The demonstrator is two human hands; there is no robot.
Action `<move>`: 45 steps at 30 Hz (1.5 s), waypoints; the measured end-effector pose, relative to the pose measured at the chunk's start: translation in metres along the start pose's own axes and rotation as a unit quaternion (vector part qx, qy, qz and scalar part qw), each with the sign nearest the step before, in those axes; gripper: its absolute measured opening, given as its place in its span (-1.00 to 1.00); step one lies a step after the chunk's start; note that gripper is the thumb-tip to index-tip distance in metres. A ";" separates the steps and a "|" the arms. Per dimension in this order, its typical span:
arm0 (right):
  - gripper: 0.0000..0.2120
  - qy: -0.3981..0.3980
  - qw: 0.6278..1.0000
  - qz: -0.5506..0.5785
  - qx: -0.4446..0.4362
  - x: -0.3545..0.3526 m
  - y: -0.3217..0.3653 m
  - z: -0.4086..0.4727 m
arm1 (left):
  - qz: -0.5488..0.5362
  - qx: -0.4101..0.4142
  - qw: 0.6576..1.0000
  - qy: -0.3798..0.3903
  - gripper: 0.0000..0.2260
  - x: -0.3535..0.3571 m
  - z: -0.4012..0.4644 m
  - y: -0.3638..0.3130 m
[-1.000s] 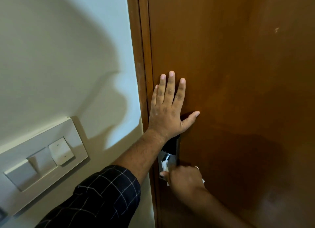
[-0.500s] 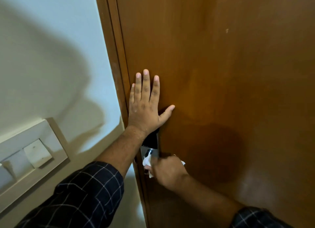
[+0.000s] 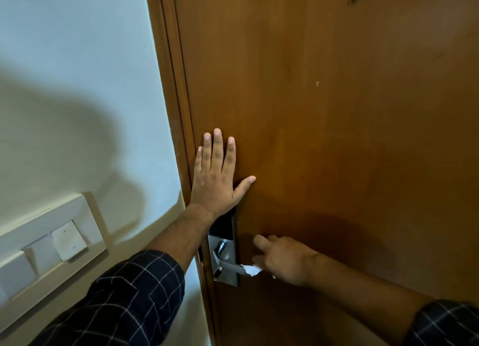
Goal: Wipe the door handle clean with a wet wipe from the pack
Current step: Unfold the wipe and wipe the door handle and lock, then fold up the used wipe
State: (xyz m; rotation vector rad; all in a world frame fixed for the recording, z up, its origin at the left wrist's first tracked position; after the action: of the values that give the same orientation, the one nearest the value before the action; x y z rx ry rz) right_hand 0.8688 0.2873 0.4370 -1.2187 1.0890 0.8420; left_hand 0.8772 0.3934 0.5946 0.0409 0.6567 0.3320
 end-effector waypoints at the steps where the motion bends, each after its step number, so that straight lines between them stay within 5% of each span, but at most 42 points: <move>1: -0.78 -0.030 0.999 0.010 0.007 -0.007 0.003 -0.002 | -0.004 0.007 1.000 0.000 -0.20 -0.001 0.000 0.001; 7: -0.69 -0.024 0.998 0.026 0.061 0.006 0.015 -0.006 | 0.045 0.072 0.996 -0.025 -0.31 -0.016 0.017 0.014; 16: -0.74 0.048 0.990 -0.011 0.136 0.015 0.002 -0.003 | 0.026 0.055 0.998 0.025 -0.35 -0.017 0.012 0.014; 19: -0.75 0.050 0.976 0.072 0.200 0.023 -0.015 -0.014 | -0.010 0.046 0.997 0.055 -0.41 -0.021 0.002 0.011; 21: -0.75 0.018 0.957 0.178 0.227 0.028 -0.018 -0.023 | -0.120 -0.032 0.992 0.023 -0.48 -0.031 -0.014 0.018; 23: -0.85 -0.071 0.907 0.311 0.275 0.028 -0.022 -0.038 | -0.261 -0.159 0.950 -0.058 -0.55 -0.041 -0.049 0.034; 26: -0.83 -0.172 0.755 0.515 0.367 0.044 -0.026 -0.070 | -0.407 -0.257 0.873 -0.078 -0.65 -0.030 -0.137 0.022; 28: -0.83 -0.185 0.656 0.611 0.402 0.064 -0.018 -0.084 | -0.477 -0.303 0.825 0.021 -0.68 -0.001 -0.202 -0.003; 31: -0.90 -0.188 0.503 0.730 0.423 0.085 -0.001 -0.094 | -0.591 -0.383 0.663 0.255 -0.50 0.036 -0.293 -0.061; 33: -0.98 -0.179 0.459 0.758 0.427 0.092 0.010 -0.099 | -0.589 -0.404 0.609 0.344 -0.44 0.039 -0.330 -0.089; 35: -0.95 -0.173 0.456 0.764 0.422 0.093 0.020 -0.103 | -0.588 -0.446 0.582 0.340 -0.57 0.037 -0.343 -0.096; 40: -0.96 -0.110 0.545 0.750 0.358 0.092 0.046 -0.113 | -0.565 -0.589 0.534 0.221 -0.88 0.013 -0.357 -0.087; 45: -0.90 0.074 0.591 0.775 0.213 0.123 0.105 -0.126 | -0.494 -0.670 0.542 0.117 -0.88 -0.027 -0.392 -0.098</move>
State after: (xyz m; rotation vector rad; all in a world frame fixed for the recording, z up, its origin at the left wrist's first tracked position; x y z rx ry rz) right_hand 0.7827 0.1756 0.2888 0.4460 2.3192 1.5658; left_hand 0.6484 0.2660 0.2860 -1.8648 0.4347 -0.3660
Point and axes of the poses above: each hand's wrist, its own z-axis towards the middle knuckle, its own x-axis out of the palm, y = z × x, the point moved 10 cm from there along z, towards the middle knuckle, and after that the axes turned 1 degree about x, right-handed, at the moved point
